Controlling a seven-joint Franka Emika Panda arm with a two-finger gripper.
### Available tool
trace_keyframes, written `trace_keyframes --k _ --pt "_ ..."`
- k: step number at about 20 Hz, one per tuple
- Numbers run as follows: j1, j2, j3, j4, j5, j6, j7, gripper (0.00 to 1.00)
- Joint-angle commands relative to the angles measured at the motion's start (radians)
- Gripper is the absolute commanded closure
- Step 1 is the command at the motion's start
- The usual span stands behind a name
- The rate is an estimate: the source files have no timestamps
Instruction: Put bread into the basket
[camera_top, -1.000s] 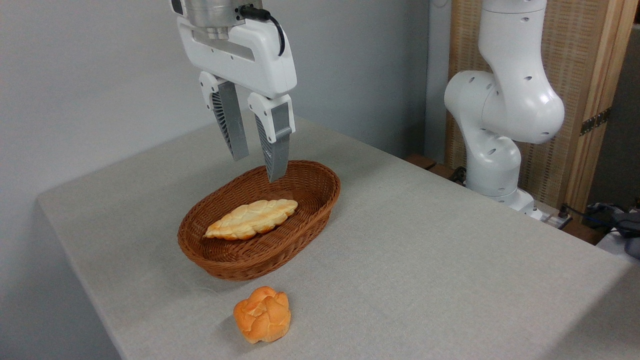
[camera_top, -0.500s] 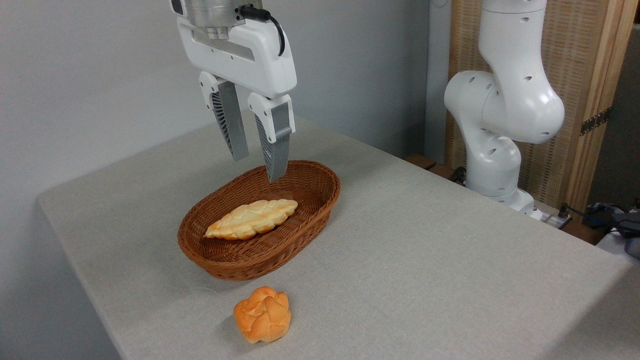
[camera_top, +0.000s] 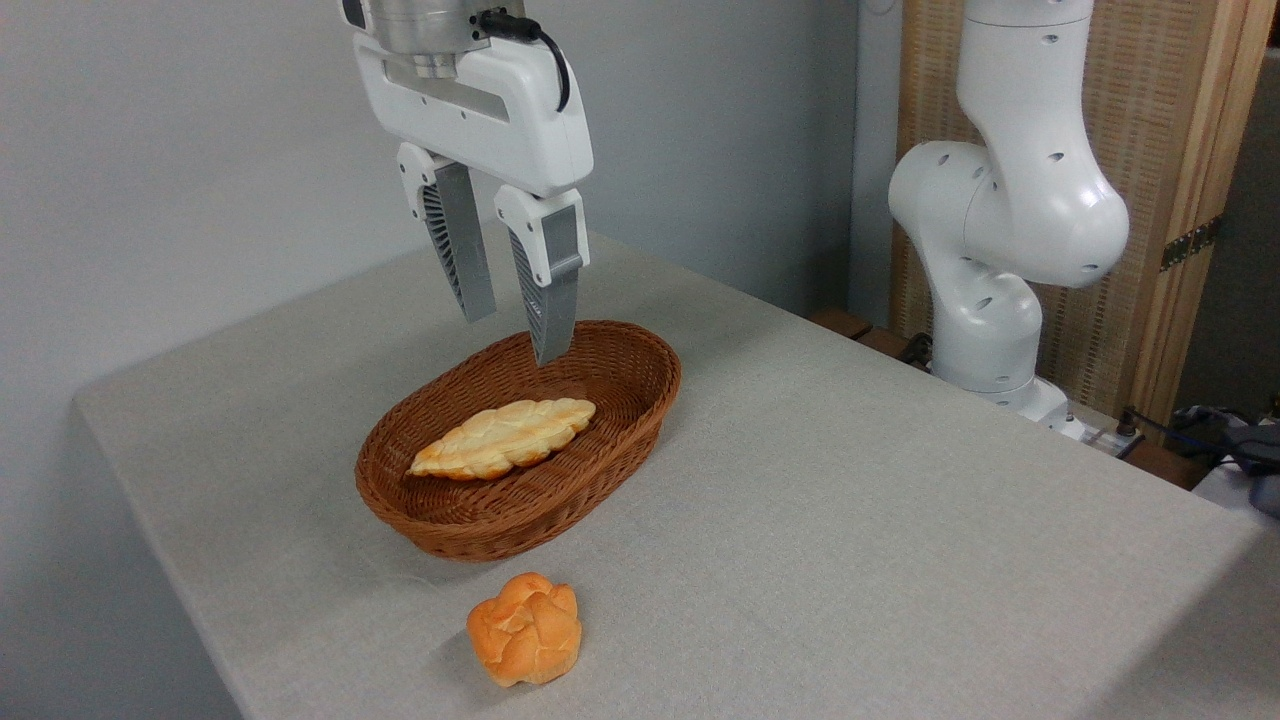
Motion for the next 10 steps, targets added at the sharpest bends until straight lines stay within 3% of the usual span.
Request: trace_keyframes --k 1,6,10 --pt "0.002 0.018 0.002 0.015 0.013 0.040 -0.007 0.00" --pt "0.002 0.016 0.010 -0.053 0.021 0.134 -0.008 0.00" --pt "0.002 0.018 0.080 -0.151 0.006 0.243 -0.051 0.00"
